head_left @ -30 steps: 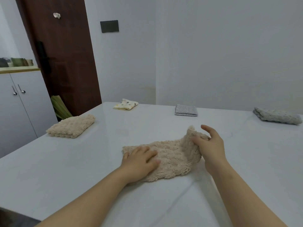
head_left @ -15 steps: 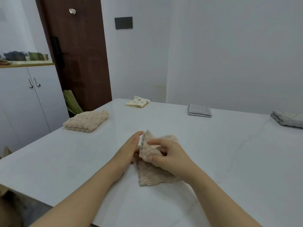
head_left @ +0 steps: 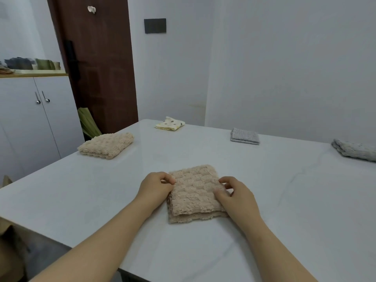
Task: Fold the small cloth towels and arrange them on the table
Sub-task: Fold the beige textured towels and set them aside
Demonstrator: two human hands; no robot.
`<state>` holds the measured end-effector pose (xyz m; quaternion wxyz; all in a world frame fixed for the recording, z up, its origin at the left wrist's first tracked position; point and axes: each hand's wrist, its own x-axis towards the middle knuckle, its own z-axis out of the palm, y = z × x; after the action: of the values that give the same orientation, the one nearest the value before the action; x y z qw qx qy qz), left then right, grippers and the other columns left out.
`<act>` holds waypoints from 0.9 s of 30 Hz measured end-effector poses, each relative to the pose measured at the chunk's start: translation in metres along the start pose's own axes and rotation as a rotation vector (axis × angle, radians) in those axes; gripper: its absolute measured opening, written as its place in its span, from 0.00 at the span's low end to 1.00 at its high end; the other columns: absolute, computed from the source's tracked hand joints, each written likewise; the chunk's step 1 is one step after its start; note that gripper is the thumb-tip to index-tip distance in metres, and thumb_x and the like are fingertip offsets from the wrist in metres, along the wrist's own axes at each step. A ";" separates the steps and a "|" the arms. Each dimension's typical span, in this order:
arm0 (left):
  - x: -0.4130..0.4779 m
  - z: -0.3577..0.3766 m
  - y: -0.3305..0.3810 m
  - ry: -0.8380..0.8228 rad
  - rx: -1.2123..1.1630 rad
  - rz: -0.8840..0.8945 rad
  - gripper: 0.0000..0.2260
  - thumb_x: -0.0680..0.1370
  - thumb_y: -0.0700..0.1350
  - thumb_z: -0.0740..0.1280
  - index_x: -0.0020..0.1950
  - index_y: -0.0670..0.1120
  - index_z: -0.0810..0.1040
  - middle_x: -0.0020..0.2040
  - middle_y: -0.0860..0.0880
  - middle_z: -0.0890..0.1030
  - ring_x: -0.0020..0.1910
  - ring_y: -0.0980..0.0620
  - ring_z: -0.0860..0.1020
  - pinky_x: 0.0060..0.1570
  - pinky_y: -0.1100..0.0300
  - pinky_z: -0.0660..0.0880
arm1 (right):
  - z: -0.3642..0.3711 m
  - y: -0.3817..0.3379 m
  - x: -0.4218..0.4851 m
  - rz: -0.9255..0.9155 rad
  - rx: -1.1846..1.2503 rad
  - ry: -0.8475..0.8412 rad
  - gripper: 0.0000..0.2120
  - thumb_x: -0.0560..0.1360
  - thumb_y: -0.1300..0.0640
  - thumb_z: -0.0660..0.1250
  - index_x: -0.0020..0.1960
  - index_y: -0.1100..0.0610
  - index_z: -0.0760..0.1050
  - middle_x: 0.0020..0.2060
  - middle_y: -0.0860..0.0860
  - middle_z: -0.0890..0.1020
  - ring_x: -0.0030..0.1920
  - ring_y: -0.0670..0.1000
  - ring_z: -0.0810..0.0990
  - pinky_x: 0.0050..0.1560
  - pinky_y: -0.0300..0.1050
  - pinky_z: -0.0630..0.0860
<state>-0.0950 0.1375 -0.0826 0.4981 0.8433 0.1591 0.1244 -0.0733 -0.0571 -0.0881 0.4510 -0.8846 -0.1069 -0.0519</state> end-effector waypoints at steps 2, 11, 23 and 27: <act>0.004 -0.002 0.007 -0.021 -0.074 -0.094 0.07 0.75 0.37 0.63 0.41 0.48 0.76 0.53 0.43 0.78 0.45 0.50 0.74 0.38 0.63 0.70 | -0.001 -0.001 -0.004 0.016 0.071 -0.037 0.13 0.72 0.52 0.66 0.56 0.46 0.73 0.44 0.44 0.77 0.43 0.46 0.76 0.47 0.42 0.73; -0.019 0.016 0.001 -0.101 0.465 0.220 0.18 0.77 0.53 0.60 0.67 0.59 0.68 0.74 0.57 0.60 0.73 0.53 0.58 0.70 0.57 0.53 | 0.005 -0.001 0.003 0.004 -0.038 -0.044 0.21 0.72 0.47 0.64 0.64 0.47 0.68 0.44 0.45 0.78 0.53 0.51 0.74 0.55 0.49 0.72; -0.010 0.008 0.016 -0.173 0.359 -0.034 0.24 0.73 0.50 0.68 0.67 0.57 0.66 0.73 0.51 0.56 0.70 0.45 0.58 0.68 0.55 0.57 | 0.000 -0.007 0.005 0.110 -0.124 -0.114 0.27 0.72 0.45 0.65 0.67 0.50 0.65 0.43 0.44 0.76 0.53 0.52 0.76 0.60 0.49 0.68; -0.018 0.001 0.025 -0.147 0.367 -0.314 0.38 0.69 0.57 0.71 0.72 0.46 0.58 0.67 0.43 0.65 0.66 0.44 0.66 0.66 0.51 0.66 | -0.011 -0.014 -0.004 0.234 -0.109 -0.186 0.26 0.73 0.48 0.65 0.69 0.54 0.64 0.38 0.42 0.74 0.49 0.49 0.74 0.60 0.48 0.68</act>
<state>-0.1074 0.1180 -0.0622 0.3603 0.8912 0.2715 -0.0469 -0.0809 -0.0584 -0.0716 0.3932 -0.9152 -0.0416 0.0773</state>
